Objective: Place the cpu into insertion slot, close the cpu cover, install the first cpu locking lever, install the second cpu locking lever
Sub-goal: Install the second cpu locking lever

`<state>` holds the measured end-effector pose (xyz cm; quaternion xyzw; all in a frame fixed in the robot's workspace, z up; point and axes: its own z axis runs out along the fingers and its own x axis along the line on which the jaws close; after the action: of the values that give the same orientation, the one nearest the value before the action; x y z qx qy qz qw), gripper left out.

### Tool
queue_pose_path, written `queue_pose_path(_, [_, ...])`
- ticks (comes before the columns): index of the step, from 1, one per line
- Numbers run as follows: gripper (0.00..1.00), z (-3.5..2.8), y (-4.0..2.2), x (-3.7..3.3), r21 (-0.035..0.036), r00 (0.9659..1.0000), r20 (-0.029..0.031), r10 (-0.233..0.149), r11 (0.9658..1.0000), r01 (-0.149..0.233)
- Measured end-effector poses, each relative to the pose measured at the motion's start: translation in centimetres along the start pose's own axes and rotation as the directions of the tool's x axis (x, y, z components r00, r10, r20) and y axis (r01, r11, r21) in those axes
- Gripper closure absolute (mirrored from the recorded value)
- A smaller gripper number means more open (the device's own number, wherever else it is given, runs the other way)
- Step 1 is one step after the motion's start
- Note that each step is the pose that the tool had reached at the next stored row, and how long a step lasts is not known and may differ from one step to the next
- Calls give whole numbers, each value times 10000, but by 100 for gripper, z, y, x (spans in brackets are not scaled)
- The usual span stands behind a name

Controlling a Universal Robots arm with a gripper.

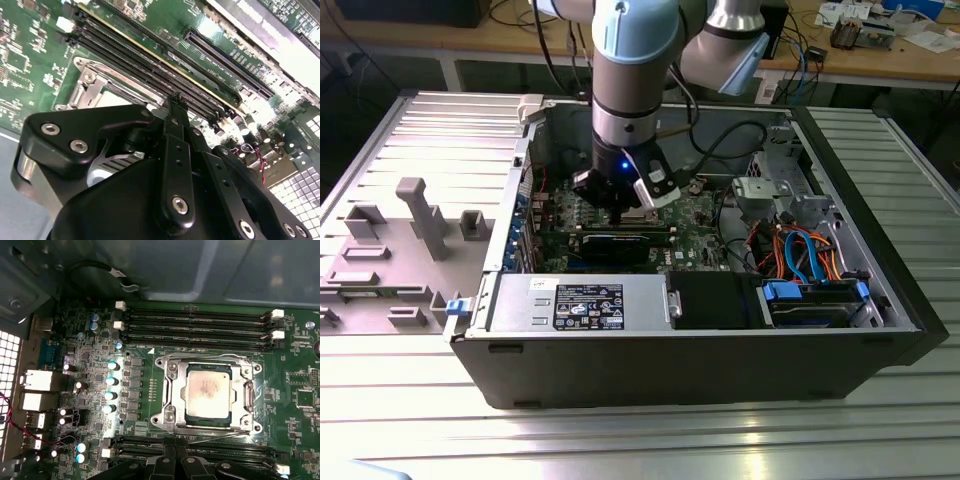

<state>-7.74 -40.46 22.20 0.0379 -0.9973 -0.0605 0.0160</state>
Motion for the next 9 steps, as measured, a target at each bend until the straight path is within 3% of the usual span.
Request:
queue_pose_path(6, [89, 50, 0, 66, -77, 9999, -11, -125, 9999, 125])
queue_pose_path(9, [89, 72, -1, 81, -177, 9997, -15, -230, 9996, 230])
